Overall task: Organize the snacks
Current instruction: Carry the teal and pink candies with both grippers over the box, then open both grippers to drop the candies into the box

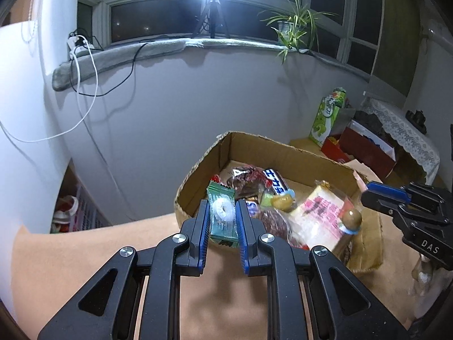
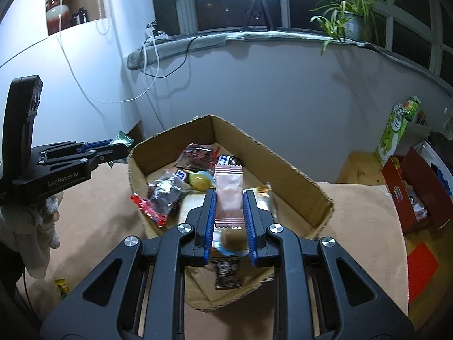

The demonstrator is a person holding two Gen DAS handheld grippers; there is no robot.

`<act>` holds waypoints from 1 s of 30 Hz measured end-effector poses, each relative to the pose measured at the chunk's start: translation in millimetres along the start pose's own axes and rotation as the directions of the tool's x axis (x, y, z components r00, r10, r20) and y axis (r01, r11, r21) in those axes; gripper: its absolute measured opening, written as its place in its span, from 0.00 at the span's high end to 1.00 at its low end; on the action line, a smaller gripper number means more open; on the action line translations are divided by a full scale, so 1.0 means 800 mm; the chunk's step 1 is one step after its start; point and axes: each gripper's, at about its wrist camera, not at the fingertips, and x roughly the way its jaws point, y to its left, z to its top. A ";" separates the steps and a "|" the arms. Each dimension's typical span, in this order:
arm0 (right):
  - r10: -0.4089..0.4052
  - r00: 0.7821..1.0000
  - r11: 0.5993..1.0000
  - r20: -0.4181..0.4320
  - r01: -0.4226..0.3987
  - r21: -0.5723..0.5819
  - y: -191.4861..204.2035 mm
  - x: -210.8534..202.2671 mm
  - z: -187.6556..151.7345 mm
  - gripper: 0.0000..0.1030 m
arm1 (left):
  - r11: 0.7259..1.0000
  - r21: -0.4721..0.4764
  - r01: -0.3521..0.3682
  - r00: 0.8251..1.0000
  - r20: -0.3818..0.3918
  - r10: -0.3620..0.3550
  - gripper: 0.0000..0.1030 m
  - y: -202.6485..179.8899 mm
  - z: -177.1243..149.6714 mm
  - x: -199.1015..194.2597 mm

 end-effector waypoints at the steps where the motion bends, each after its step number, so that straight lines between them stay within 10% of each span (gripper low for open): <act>1: -0.001 1.000 1.000 0.001 0.001 0.002 -0.002 0.000 0.000 0.80 | 1.000 0.002 -0.004 1.000 0.000 0.004 0.84 -0.001 0.002 0.001; 30: -0.046 0.998 0.999 -0.045 0.046 -0.003 -0.006 0.018 -0.009 0.80 | 0.998 0.059 -0.006 0.999 -0.039 0.008 0.82 -0.048 0.015 0.030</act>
